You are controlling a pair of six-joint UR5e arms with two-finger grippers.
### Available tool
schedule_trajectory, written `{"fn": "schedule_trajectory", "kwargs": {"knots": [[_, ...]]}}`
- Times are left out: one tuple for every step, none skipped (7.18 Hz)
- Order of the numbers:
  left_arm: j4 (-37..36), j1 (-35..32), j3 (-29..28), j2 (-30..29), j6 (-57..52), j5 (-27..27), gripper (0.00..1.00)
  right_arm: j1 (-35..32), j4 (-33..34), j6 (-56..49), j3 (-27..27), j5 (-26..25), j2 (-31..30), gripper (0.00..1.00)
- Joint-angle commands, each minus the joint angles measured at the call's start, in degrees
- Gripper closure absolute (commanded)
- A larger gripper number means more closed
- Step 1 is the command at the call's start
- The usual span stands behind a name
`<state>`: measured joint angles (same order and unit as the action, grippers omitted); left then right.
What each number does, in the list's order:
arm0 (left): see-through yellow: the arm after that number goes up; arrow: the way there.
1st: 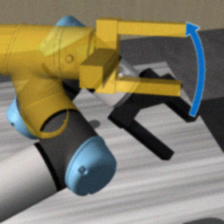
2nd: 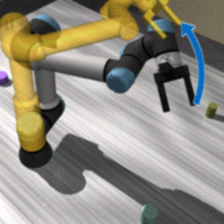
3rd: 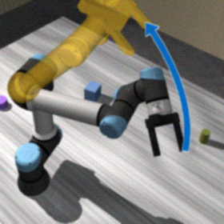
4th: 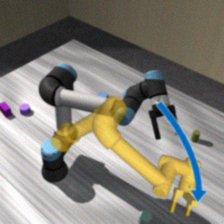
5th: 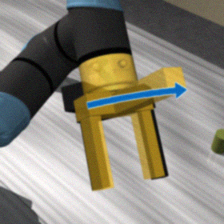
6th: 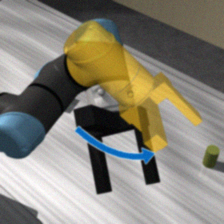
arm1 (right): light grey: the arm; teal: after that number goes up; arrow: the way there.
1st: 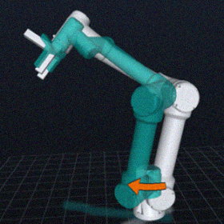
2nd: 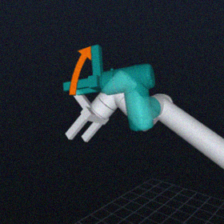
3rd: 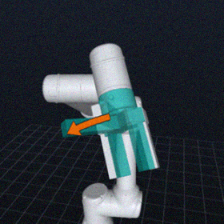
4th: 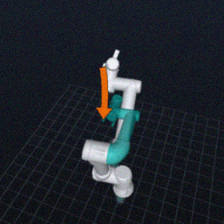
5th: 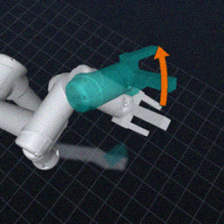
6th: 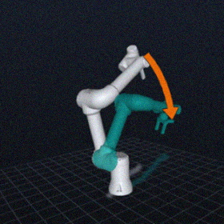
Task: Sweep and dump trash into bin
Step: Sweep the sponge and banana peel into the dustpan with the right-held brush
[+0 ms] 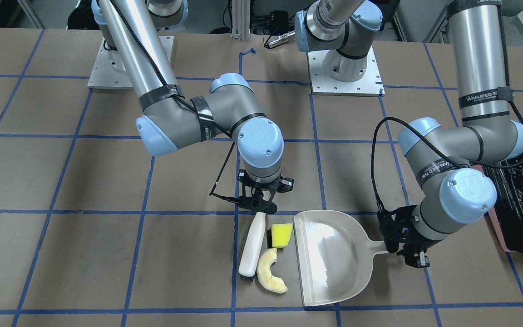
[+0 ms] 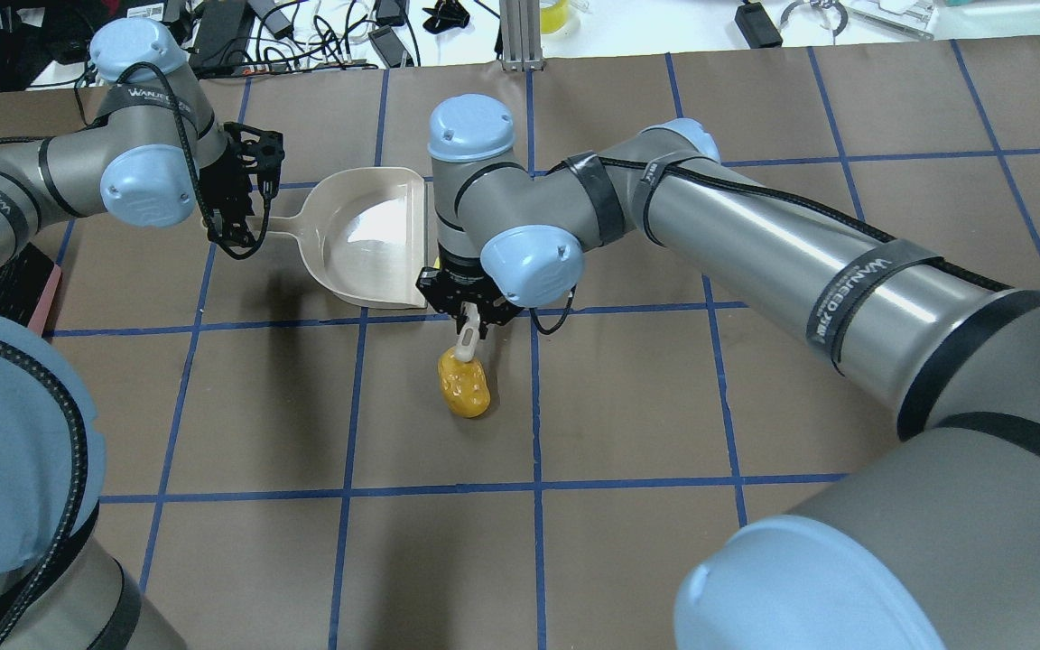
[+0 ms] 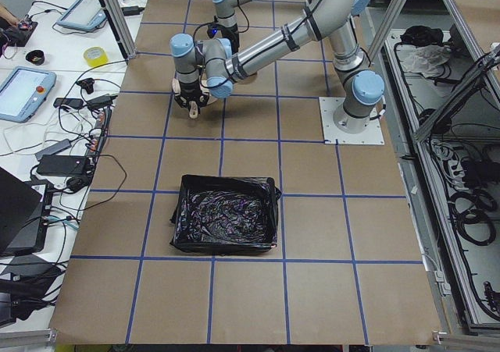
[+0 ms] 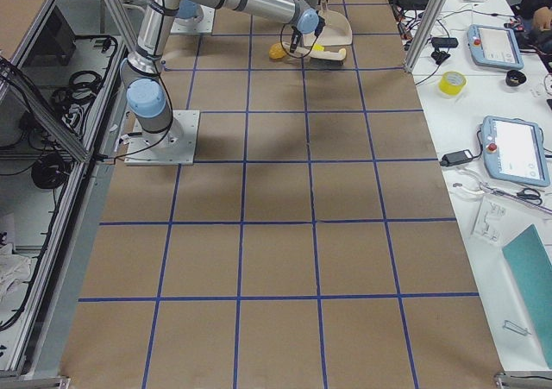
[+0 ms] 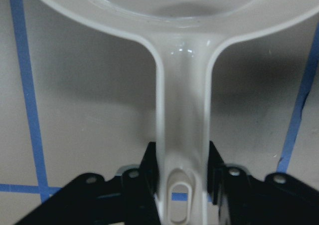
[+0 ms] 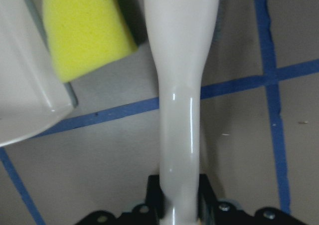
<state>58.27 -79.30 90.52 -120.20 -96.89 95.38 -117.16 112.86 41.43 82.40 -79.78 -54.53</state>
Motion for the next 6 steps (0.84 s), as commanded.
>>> {"fn": "schedule_trajectory", "kwargs": {"knots": [[0.0, 0.02, 0.0, -0.03, -0.06, -0.02, 0.91, -3.41, 0.08, 5.93, -7.66, 1.03, 5.46, 1.0], [0.0, 0.02, 0.0, -0.03, -0.06, -0.02, 0.91, -4.47, 0.08, 7.43, -10.3, 1.11, 7.4, 1.0], [0.0, 0.02, 0.0, 0.06, -0.06, -0.02, 0.91, -5.44, 0.08, 8.83, -12.15, 1.12, 8.55, 1.0], [0.0, 0.02, 0.0, 0.06, -0.15, -0.02, 0.91, -6.06, 0.08, 9.89, -12.95, 1.12, 8.91, 1.0], [0.0, 0.02, 0.0, 0.06, -0.15, -0.02, 0.91, -6.5, -0.27, 10.69, -13.22, 1.12, 8.56, 1.0], [0.0, -0.07, 0.0, 0.06, -0.15, -0.02, 0.91, -7.81, -0.27, 12.26, -13.66, 1.12, 8.38, 1.0]]}}
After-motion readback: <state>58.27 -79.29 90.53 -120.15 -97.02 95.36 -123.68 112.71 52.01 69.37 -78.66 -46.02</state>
